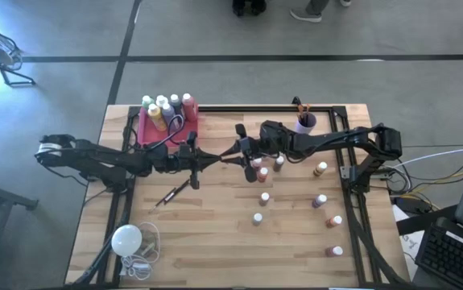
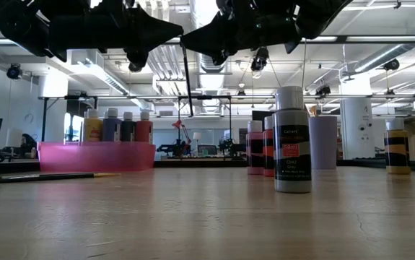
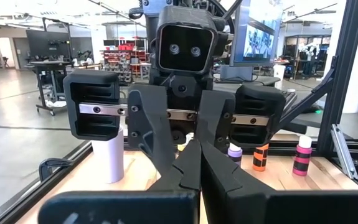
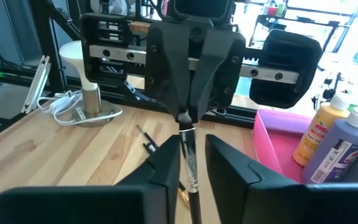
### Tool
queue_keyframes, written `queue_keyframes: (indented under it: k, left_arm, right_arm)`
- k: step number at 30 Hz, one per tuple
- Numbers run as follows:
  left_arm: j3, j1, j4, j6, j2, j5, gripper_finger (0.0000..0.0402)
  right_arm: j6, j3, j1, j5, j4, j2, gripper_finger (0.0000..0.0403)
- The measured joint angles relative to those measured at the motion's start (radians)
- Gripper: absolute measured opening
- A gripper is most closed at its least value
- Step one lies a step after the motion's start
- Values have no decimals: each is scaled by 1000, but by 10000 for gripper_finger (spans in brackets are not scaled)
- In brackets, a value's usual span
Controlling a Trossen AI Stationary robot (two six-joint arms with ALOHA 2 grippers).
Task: Pick & Place Paint Supplies
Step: Put the silver paint brush into the purple cup
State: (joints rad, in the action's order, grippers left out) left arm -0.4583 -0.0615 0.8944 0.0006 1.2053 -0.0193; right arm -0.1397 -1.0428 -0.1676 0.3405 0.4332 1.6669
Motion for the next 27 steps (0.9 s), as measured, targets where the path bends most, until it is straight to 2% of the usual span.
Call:
queue_keyframes:
  k: [6, 17, 27]
  left_arm:
    - [0, 0, 0, 0, 0, -2, 0]
    - [0, 0, -5, 0, 0, -1, 1]
    - [0, 0, -5, 0, 0, 0, 22]
  right_arm:
    - [-4, 1, 0, 1, -3, 0, 18]
    - [-3, 1, 0, 0, -8, 0, 11]
    - [-3, 1, 0, -3, -8, 0, 9]
